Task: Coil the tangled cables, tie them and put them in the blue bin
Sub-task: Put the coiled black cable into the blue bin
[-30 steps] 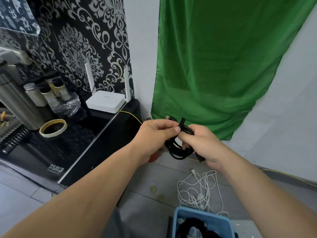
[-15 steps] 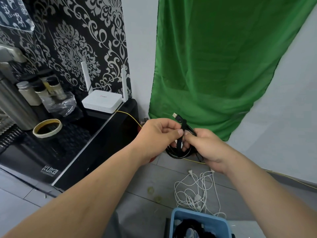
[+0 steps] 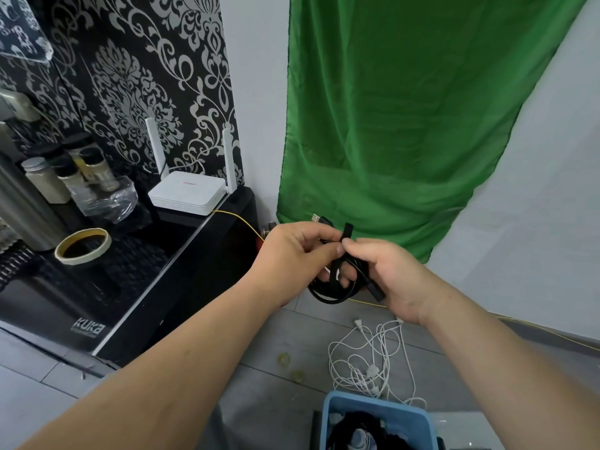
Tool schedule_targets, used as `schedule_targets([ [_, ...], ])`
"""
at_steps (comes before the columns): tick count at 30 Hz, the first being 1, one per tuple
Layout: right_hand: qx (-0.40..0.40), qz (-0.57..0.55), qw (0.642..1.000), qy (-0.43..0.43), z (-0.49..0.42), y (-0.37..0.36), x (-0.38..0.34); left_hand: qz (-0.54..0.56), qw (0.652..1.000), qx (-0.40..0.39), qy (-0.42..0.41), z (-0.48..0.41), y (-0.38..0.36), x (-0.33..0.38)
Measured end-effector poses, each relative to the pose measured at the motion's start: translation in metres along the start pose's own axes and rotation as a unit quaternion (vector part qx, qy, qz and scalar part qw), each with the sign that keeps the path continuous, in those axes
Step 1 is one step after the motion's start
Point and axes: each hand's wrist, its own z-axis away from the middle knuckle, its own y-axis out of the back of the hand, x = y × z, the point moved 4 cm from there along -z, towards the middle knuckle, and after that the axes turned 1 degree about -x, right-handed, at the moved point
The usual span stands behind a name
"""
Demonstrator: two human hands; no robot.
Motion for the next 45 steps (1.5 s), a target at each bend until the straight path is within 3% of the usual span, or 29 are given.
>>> schedule_targets([
  [13, 0.094, 0.161, 0.982, 0.041, 0.005, 0.004, -0.007, -0.246, 0.963, -0.042, -0.100, -0.001, -0.001, 0.000],
  [19, 0.086, 0.242, 0.965, 0.049, 0.005, 0.005, -0.004, -0.403, 0.891, 0.030, -0.206, 0.003, -0.001, 0.012],
  [23, 0.067, 0.265, 0.960, 0.058, 0.005, 0.003, -0.001, -0.443, 0.856, 0.013, -0.268, 0.001, -0.006, 0.013],
  [27, 0.049, 0.235, 0.969, 0.054, 0.004, -0.002, 0.003, -0.420, 0.878, 0.003, -0.227, 0.002, -0.005, 0.008],
  [31, 0.081, 0.167, 0.980, 0.076, 0.001, 0.000, 0.005, -0.387, 0.902, 0.012, -0.190, 0.002, -0.007, 0.008],
  [41, 0.139, 0.193, 0.965, 0.109, 0.000, 0.001, 0.004, -0.339, 0.926, 0.044, -0.159, -0.002, -0.005, 0.007],
  [45, 0.156, 0.048, 0.982, 0.092, 0.000, 0.002, 0.009, -0.316, 0.938, 0.046, -0.138, -0.003, -0.004, 0.002],
])
